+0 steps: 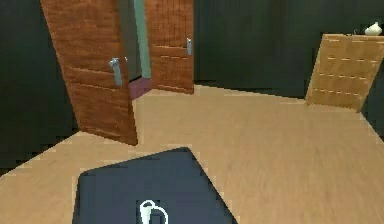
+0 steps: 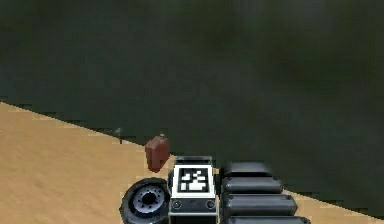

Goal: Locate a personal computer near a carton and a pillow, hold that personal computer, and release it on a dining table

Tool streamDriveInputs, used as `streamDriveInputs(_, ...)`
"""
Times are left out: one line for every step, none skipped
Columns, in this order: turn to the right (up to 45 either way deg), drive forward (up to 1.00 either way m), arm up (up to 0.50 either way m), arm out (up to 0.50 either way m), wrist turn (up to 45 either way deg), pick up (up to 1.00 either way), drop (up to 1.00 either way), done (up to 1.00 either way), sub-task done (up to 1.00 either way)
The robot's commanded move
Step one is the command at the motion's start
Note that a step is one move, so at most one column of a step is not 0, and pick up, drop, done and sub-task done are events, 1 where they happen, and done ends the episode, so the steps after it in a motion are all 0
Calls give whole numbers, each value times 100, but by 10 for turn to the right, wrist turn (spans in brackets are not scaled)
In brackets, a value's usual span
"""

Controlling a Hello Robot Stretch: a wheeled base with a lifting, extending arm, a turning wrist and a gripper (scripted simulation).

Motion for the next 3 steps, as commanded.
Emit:
streamDriveInputs(0, 100, 0, 0, 0, 0, 0, 0, 0)
streamDriveInputs(0, 100, 0, 0, 0, 0, 0, 0, 0)
streamDriveInputs(0, 15, 0, 0, 0, 0, 0, 0, 0)
